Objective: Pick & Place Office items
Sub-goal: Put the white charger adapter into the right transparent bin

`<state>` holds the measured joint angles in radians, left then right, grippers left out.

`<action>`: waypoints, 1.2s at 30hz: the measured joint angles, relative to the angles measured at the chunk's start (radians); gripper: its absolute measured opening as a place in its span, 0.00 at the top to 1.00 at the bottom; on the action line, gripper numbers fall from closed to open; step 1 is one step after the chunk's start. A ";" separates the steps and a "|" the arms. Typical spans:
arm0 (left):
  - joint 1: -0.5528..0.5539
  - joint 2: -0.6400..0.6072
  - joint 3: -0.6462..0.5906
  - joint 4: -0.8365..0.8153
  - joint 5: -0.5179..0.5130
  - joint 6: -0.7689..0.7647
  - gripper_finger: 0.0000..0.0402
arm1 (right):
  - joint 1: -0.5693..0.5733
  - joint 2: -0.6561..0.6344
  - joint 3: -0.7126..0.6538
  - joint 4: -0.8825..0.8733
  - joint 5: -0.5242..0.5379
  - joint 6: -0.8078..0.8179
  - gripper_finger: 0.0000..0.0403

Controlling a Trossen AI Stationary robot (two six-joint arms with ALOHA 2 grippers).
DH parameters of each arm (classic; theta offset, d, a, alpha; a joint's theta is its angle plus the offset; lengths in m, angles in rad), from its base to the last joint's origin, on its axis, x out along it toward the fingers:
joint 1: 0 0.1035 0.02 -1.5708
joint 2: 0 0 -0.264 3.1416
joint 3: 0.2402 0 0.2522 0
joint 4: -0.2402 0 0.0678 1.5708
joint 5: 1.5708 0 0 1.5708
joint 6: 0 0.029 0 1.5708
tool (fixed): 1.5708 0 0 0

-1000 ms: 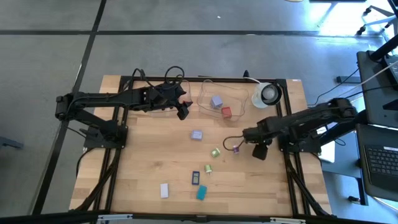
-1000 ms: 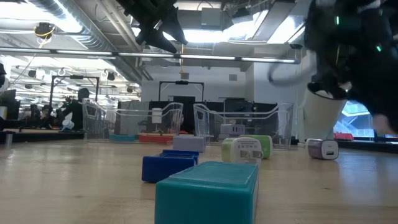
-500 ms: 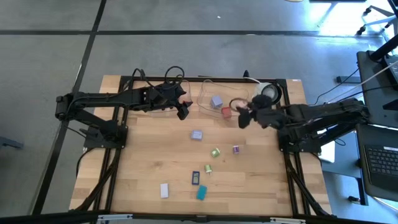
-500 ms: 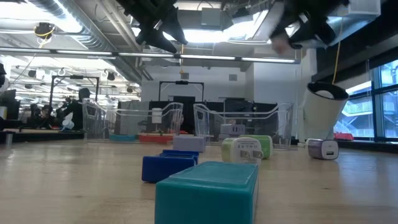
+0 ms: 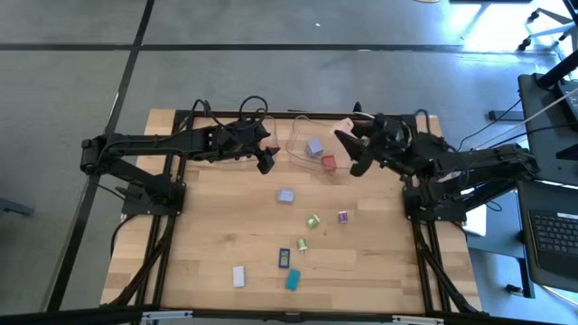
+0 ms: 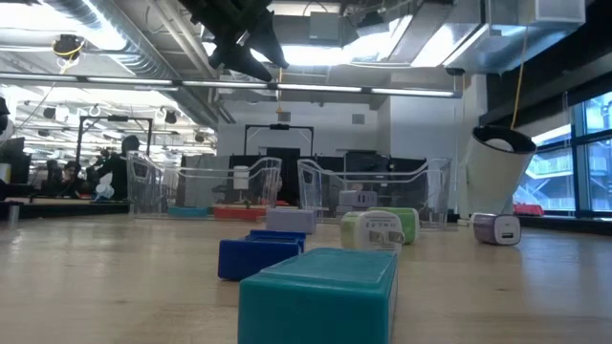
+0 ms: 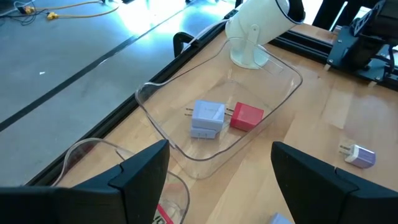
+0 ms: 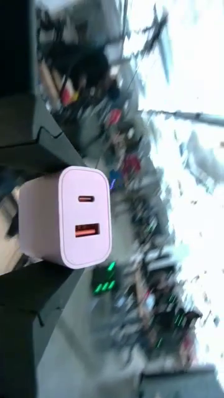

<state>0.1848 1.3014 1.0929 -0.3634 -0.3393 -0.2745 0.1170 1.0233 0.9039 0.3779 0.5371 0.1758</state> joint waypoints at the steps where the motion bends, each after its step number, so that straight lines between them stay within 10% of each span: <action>1: 0.000 0.000 0.000 0.000 0.000 0.000 0.31 | -0.003 0.000 0.000 0.020 -0.025 -0.005 0.50; 36: 0.000 0.000 0.000 0.000 0.000 0.000 0.31 | -0.022 0.004 0.000 0.025 -0.119 0.024 0.49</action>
<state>0.1850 1.3014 1.0929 -0.3637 -0.3393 -0.2745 0.0952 1.0272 0.9035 0.4034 0.4178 0.2000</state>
